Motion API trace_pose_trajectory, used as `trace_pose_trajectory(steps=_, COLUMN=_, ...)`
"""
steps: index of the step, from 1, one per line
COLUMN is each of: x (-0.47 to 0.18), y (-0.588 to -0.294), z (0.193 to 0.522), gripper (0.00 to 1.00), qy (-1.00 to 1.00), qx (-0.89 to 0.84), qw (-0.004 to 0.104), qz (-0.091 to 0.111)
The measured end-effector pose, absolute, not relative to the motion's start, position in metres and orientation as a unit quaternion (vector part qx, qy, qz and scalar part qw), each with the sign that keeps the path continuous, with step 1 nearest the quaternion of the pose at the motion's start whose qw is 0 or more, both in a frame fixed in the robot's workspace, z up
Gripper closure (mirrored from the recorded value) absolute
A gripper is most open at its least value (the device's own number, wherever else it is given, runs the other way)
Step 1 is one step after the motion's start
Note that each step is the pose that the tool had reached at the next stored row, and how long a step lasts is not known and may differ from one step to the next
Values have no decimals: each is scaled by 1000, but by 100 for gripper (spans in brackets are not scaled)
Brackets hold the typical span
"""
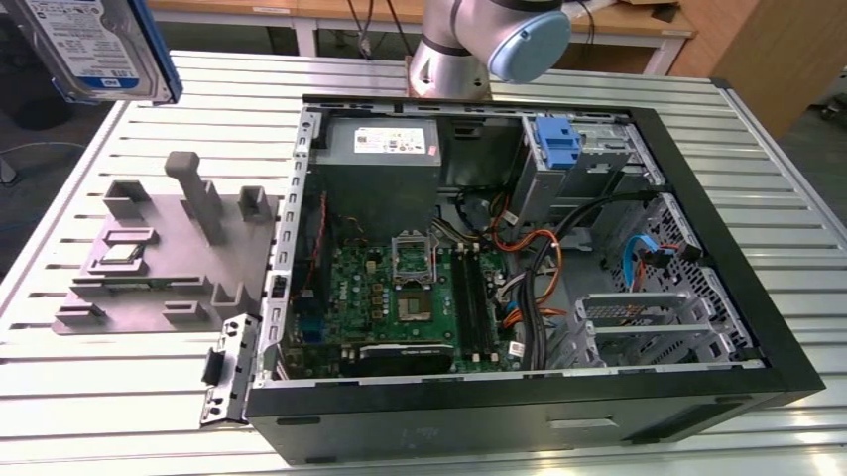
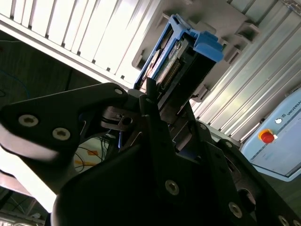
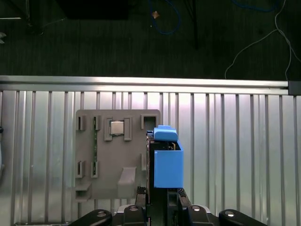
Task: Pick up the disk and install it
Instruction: 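Pick up the disk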
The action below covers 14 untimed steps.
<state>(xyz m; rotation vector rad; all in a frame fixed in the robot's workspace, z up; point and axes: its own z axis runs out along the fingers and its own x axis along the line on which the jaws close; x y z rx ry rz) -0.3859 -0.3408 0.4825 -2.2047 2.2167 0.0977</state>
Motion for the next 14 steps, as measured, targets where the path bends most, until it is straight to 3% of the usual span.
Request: trace_pose_trajectory(steps=14, x=-363, y=-341, z=483, gripper=65, qy=709, qx=-705, qw=7, qz=31)
